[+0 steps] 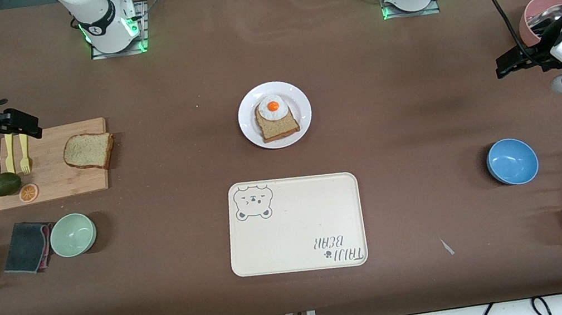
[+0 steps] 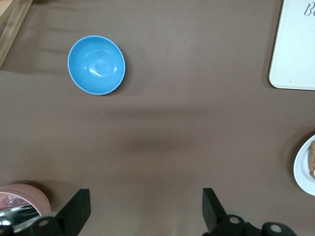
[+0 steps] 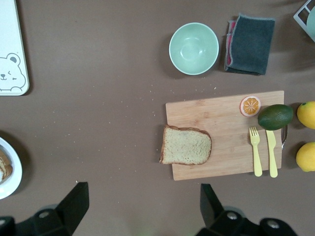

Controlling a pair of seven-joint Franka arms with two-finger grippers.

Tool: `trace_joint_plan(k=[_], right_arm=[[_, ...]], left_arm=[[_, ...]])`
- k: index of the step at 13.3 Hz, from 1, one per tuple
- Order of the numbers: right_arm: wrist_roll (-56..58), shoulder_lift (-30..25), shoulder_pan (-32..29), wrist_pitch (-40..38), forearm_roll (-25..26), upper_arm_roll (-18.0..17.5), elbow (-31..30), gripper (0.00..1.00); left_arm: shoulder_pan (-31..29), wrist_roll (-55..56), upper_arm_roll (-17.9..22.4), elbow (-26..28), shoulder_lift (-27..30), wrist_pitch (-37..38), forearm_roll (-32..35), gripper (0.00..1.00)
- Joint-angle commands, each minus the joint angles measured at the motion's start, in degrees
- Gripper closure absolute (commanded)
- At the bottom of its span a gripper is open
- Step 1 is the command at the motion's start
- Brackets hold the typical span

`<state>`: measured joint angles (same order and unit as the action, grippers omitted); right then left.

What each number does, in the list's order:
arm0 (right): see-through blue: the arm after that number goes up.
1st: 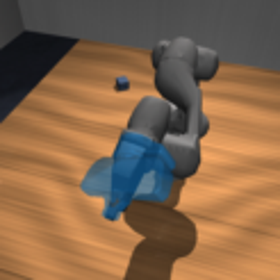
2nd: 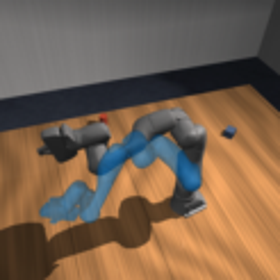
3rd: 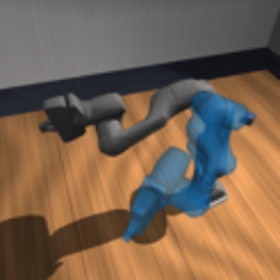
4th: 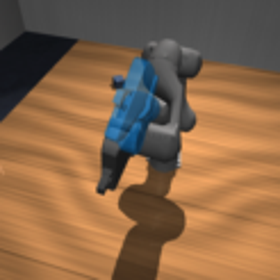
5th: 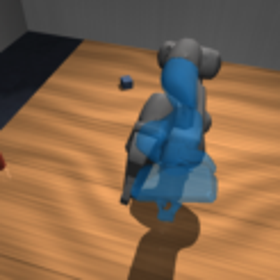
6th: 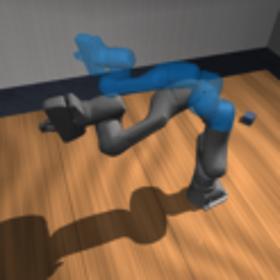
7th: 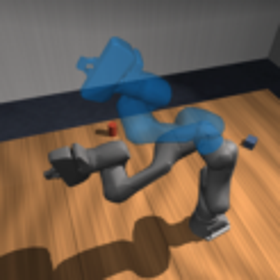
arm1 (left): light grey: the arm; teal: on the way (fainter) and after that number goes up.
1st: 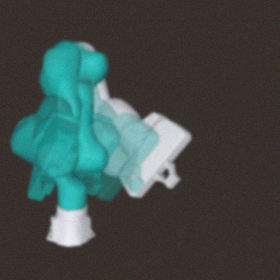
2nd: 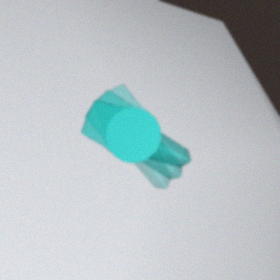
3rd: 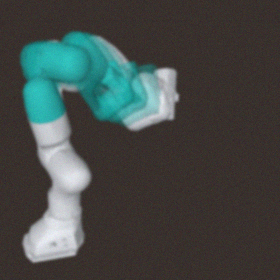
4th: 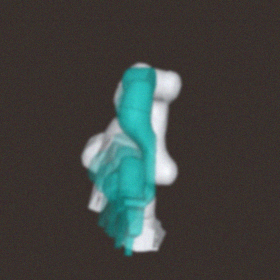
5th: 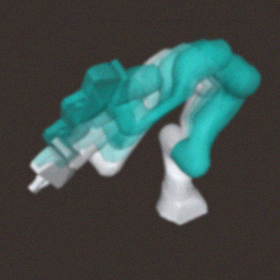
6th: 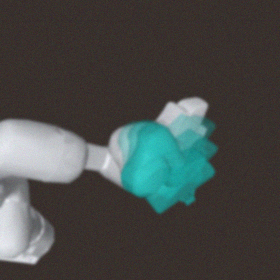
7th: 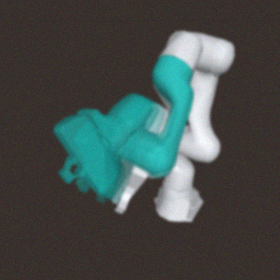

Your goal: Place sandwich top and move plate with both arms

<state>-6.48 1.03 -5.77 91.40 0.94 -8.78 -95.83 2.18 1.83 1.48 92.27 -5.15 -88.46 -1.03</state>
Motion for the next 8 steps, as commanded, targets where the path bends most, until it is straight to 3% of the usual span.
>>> trace_joint_plan(k=[1, 4, 8], right_arm=[[-1.08, 0.03, 0.68, 3.07, 1.52, -1.32, -2.86, 0.00], [-1.08, 0.02, 0.59, 7.20, 2.75, -3.43, -7.78, 0.00], [-4.56, -0.59, 0.85, 20.03, 5.39, -4.14, -22.35, 0.00]], left_arm=[[-0.42, 0.11, 0.01, -0.08, 0.14, -0.83, -0.64, 0.00], [-0.60, -0.07, 0.01, 0.45, 0.67, -1.37, -0.64, 0.00], [-0.60, -0.07, 0.10, 0.10, 0.76, -0.66, -0.64, 0.00]])
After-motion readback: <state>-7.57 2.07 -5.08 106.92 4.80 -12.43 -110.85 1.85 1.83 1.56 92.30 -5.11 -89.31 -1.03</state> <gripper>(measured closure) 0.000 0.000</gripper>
